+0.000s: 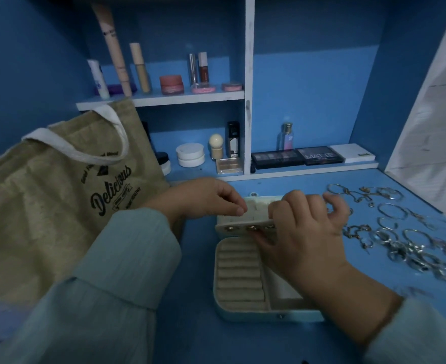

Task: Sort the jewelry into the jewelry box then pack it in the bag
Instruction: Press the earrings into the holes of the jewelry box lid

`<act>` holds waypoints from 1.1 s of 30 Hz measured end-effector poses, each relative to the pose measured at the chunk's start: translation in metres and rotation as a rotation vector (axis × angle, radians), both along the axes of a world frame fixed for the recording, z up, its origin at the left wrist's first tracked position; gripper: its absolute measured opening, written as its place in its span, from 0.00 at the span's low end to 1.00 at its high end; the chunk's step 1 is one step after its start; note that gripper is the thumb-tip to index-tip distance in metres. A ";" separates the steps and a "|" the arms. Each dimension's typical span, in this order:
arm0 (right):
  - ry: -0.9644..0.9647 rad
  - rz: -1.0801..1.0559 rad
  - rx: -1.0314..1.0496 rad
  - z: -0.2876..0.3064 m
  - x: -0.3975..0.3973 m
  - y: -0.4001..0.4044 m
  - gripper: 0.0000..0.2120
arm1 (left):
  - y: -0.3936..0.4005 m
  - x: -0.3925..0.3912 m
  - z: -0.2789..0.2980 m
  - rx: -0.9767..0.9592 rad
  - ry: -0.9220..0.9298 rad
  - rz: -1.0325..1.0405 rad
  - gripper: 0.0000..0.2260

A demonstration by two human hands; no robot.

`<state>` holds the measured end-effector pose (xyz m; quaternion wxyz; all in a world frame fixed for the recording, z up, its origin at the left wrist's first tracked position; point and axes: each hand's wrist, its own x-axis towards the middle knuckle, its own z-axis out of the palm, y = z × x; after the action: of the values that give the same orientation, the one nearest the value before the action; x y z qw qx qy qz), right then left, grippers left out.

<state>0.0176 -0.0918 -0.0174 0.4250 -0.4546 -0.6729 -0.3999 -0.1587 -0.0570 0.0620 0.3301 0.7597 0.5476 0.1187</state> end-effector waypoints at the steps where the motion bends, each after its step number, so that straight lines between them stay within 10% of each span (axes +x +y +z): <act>1: -0.006 0.003 0.003 -0.001 0.000 0.000 0.18 | 0.000 0.002 0.002 0.011 0.050 -0.029 0.04; 33: -0.031 -0.025 -0.018 -0.005 0.000 -0.001 0.18 | 0.020 0.015 0.003 -0.160 0.256 -0.204 0.06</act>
<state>0.0175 -0.0932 -0.0223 0.4054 -0.4604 -0.6774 -0.4060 -0.1438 -0.0371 0.0651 0.3275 0.7916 0.5128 -0.0568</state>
